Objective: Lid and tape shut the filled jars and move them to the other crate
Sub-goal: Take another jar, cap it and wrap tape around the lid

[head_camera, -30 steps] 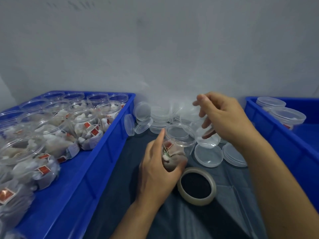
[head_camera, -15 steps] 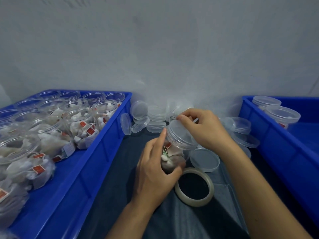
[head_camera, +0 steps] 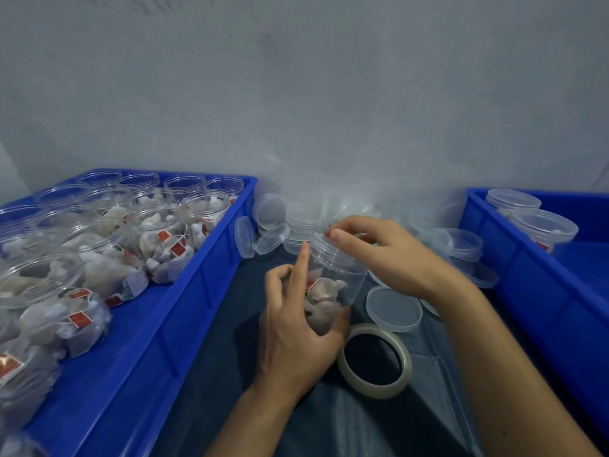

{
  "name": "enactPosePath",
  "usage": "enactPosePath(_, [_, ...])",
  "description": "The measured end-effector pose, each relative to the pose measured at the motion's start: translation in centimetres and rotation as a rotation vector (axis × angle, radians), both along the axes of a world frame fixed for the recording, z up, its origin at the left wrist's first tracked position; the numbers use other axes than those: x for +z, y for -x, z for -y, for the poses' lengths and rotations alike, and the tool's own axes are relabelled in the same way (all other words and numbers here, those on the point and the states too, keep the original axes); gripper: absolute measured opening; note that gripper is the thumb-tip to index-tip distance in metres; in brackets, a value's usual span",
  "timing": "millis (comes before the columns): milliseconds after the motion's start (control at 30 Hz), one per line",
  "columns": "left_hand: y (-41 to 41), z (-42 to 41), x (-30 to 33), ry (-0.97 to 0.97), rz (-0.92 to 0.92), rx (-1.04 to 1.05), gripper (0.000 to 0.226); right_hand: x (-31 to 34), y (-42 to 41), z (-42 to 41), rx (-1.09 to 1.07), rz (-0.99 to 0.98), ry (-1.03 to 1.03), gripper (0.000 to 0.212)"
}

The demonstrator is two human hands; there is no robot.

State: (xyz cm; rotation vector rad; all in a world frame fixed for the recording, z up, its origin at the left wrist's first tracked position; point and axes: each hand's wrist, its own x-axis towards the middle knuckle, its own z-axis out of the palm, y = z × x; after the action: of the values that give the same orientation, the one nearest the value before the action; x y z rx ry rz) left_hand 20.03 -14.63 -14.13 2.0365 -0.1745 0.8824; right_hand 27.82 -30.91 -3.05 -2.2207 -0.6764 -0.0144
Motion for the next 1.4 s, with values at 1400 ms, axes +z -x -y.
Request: enactPosePath(1400, [0.2,0.0,0.4,0.077,0.062,0.008,0.077,-0.2,0.5,0.7,0.214,-0.21,-0.112,0.038])
